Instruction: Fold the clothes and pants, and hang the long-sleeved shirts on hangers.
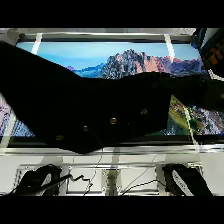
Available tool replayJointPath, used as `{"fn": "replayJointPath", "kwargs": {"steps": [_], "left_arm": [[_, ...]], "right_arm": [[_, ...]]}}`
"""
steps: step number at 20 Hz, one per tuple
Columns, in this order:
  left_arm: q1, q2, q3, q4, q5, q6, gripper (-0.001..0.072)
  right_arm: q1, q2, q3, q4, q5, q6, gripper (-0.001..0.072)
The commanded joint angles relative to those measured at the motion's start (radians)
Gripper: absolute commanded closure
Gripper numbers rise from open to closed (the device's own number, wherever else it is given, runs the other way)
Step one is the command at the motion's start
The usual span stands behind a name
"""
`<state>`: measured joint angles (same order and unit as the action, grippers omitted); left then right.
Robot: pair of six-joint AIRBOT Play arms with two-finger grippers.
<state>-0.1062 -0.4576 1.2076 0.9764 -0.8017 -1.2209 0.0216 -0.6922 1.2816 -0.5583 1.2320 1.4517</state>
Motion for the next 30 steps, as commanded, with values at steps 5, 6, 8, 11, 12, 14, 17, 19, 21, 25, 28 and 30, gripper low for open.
{"fn": "replayJointPath", "kwargs": {"steps": [5,6,8,11,12,14,17,19,21,25,28,30], "left_arm": [[-0.039,-0.442,-0.221,-0.127,-0.026,-0.092,0.0695],[-0.067,-0.527,-0.220,-0.171,0.055,-0.068,0.0695],[-0.127,-0.666,-0.217,-0.354,0.186,-0.018,0.0695],[-0.209,-0.758,-0.207,-0.519,0.193,0.060,0.0695],[-0.233,-0.759,-0.208,-0.515,0.180,0.047,0.0695],[-0.272,-0.758,-0.208,-0.514,0.081,-0.039,0.0695],[-0.358,-0.758,-0.212,-0.513,-0.080,-0.064,0.0695],[-0.434,-0.758,-0.240,-0.513,-0.114,-0.150,0.0695],[-0.506,-0.759,-0.294,-0.512,-0.115,-0.183,0.0695],[-0.571,-0.759,-0.397,-0.503,-0.123,-0.213,0.0694],[-0.577,-0.759,-0.449,-0.505,-0.107,-0.246,0.0694],[-0.591,-0.760,-0.473,-0.506,-0.038,-0.245,0.0693]], "right_arm": [[0.005,-0.186,-0.233,-0.394,-0.321,0.211,0.0674],[0.005,-0.243,-0.267,-0.394,-0.402,0.211,0.0674],[0.005,-0.364,-0.278,-0.380,-0.514,0.211,0.0673],[-0.003,-0.472,-0.247,-0.386,-0.550,0.211,0.0674],[-0.010,-0.482,-0.237,-0.417,-0.537,0.211,0.0673],[-0.045,-0.481,-0.218,-0.503,-0.461,0.210,0.0673],[-0.130,-0.481,-0.167,-0.679,-0.216,0.203,0.0674],[-0.177,-0.481,-0.142,-0.789,-0.042,0.169,0.0674],[-0.200,-0.483,-0.142,-0.847,0.113,0.099,0.0674],[-0.200,-0.483,-0.142,-0.910,0.304,0.000,0.0673],[-0.200,-0.483,-0.142,-0.956,0.311,-0.040,0.0673],[-0.200,-0.483,-0.142,-0.974,0.301,-0.040,0.0673]]}}
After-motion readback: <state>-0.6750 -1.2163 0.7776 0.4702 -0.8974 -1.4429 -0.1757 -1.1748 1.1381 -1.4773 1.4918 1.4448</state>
